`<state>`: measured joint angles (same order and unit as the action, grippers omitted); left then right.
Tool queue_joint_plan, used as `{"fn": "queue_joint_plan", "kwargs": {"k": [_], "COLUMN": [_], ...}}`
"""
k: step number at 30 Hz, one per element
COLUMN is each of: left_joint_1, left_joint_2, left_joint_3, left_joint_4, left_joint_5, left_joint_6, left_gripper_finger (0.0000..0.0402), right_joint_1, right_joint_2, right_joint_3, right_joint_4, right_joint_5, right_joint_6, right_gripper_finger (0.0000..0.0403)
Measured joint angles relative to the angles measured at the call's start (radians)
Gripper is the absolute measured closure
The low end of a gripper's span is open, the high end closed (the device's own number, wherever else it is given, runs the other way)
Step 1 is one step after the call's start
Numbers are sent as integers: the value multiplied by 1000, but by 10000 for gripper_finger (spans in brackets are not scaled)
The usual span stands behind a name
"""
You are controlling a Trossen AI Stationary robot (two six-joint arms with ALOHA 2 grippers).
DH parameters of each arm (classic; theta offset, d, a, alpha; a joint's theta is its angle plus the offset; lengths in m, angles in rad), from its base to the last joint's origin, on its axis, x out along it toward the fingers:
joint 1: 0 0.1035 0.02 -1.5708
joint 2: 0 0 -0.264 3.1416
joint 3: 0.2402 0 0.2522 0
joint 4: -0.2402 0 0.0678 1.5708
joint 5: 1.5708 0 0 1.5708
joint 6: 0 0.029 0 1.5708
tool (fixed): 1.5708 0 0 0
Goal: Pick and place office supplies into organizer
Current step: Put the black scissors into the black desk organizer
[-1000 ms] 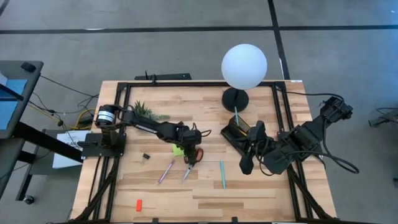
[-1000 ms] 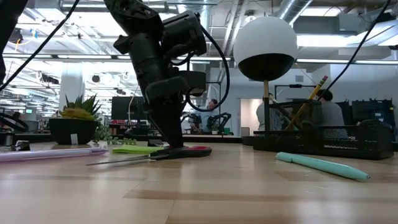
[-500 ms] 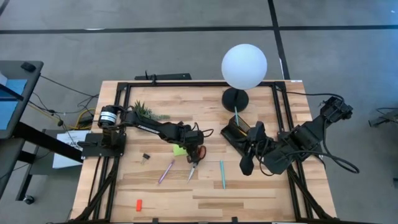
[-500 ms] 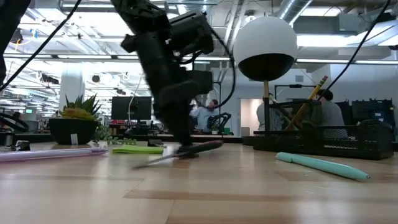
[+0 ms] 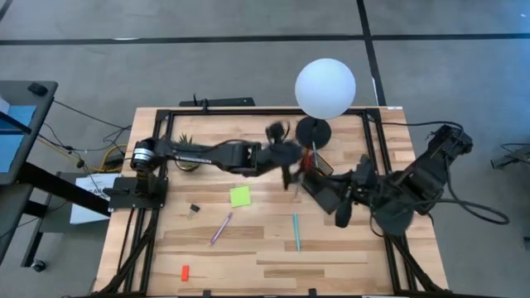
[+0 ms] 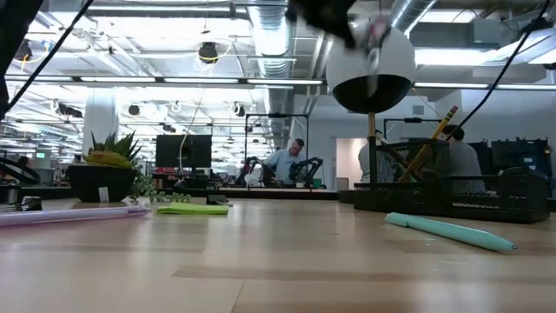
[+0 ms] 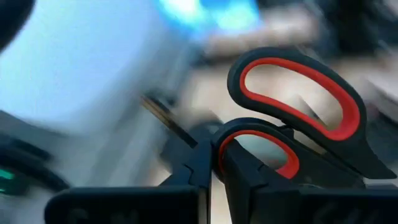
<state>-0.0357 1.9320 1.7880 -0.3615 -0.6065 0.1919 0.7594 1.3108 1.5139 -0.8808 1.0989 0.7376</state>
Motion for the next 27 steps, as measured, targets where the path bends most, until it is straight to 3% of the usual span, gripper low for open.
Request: {"fn": "queue_joint_plan", "kwargs": {"k": [3,8,14,18,22,27], "left_joint_1": [18,65,125,127,122,109], "left_joint_2": [-5,12,137,227,281,285], "left_joint_3": [35,36,33,32,31,32], "left_joint_4": [240,515,593,675,770,743], "left_joint_5": [-71,-49,27,-76,-98,-88], "left_joint_6": [164,300,278,418,515,444], "left_gripper_finger": [395,395,396,397,397,397], "right_joint_1": [41,87,152,211,259,304], "right_joint_2": [-2,-2,-2,-3,-5,-21], "right_joint_3": [0,0,0,0,0,0], "right_joint_4": [-1,-19,-28,-24,-25,-42], "right_joint_5": [47,82,248,372,419,451], "right_joint_6": [-15,-16,-92,-149,-189,-197], "right_gripper_finger": [403,403,403,403,403,403]}}
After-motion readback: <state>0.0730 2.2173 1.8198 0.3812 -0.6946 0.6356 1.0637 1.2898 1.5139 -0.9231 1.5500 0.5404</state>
